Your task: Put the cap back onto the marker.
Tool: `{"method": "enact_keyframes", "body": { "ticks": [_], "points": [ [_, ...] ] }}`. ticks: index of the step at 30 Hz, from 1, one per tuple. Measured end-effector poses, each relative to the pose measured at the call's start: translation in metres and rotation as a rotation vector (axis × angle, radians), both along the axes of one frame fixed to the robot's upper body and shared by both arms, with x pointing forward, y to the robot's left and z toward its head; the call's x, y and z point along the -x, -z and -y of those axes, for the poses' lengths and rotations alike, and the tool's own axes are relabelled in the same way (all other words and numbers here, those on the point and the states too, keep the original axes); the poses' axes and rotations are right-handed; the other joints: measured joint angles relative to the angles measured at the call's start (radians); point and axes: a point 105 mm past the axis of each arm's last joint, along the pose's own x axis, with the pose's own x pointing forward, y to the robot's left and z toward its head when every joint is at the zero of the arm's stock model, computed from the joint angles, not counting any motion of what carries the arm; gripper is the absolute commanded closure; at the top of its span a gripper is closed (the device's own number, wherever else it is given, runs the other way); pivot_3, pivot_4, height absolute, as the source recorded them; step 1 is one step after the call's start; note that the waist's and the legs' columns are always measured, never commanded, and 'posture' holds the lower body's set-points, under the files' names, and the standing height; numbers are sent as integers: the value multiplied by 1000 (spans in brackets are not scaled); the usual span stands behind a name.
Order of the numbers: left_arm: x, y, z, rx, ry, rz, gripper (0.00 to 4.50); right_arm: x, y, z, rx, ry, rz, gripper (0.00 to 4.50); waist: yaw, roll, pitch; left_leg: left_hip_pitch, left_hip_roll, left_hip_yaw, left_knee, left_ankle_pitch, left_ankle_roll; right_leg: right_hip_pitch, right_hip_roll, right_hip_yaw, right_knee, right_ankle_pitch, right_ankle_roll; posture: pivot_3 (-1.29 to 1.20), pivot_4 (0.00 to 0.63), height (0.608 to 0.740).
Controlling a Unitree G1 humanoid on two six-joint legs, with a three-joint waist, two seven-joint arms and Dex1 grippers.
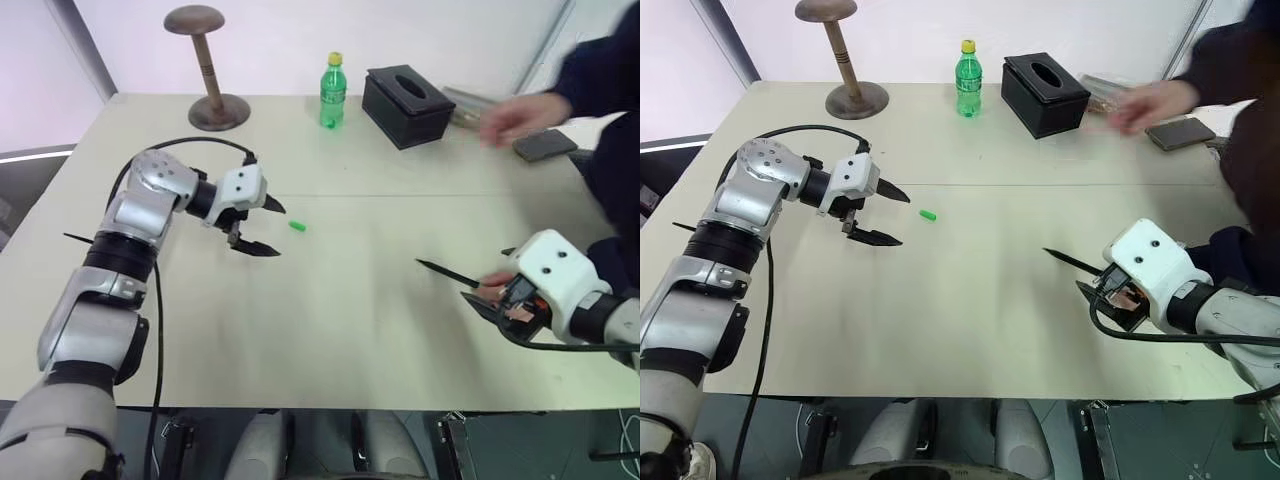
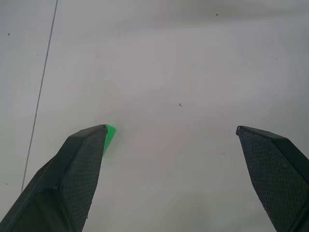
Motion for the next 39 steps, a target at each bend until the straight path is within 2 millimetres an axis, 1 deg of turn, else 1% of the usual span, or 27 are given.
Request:
{"method": "enact_keyframes", "body": {
  "ticks": [8,13,18,23,31,36,39],
  "points": [
    [-2,-1,9,26,7,2,0,0,1,0,1,2,-5,40,0,0,0,0,0,0,0,0,0,0,0,0,0,0,0,0,150,740],
    [-3,-2,9,20,5,15,0,1,2,0,2,-1,-9,40,-2,0,0,0,0,0,0,0,0,0,0,0,0,0,0,0,150,740],
    [-5,2,6,10,-9,12,0,1,2,-2,5,-7,-8,40,0,0,0,0,0,0,0,0,0,0,0,0,0,0,0,0,150,740],
    [-12,1,11,29,-21,21,0,0,6,-5,1,-10,-13,40,0,0,0,0,0,0,0,0,0,0,0,0,0,0,0,0,150,740],
    [-26,13,19,51,-50,32,0,-5,9,-9,-17,2,8,40,0,0,0,0,-1,0,0,0,0,0,0,0,0,0,0,0,150,740],
    [-37,17,18,15,-92,81,0,-8,11,-12,-31,14,31,40,-1,-1,0,0,-1,0,0,0,0,-1,0,0,0,0,0,0,150,740],
    [-43,25,24,24,-138,72,0,-11,12,-14,-39,22,45,40,1,-1,0,0,-1,0,0,0,0,0,0,0,0,0,0,0,150,740]
  ]
}}
